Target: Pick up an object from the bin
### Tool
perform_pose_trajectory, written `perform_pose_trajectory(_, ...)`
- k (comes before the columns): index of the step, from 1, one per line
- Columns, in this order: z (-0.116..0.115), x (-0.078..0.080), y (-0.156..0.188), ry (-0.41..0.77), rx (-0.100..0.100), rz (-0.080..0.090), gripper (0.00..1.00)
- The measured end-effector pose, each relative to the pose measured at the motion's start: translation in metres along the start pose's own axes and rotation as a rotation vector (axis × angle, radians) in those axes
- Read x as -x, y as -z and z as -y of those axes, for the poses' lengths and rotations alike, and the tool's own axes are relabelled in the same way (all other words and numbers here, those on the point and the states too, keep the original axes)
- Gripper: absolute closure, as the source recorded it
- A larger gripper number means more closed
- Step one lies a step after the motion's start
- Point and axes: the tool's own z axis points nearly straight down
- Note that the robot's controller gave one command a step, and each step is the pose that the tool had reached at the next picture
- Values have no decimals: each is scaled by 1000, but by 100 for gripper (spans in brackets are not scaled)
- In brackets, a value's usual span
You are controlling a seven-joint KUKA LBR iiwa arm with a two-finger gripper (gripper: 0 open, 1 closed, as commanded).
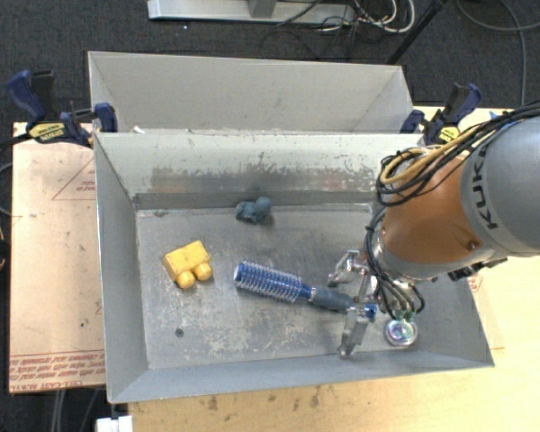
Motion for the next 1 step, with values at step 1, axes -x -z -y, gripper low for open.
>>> perform_pose_trajectory(1,-29,0,-12,-60,-2,24,0)
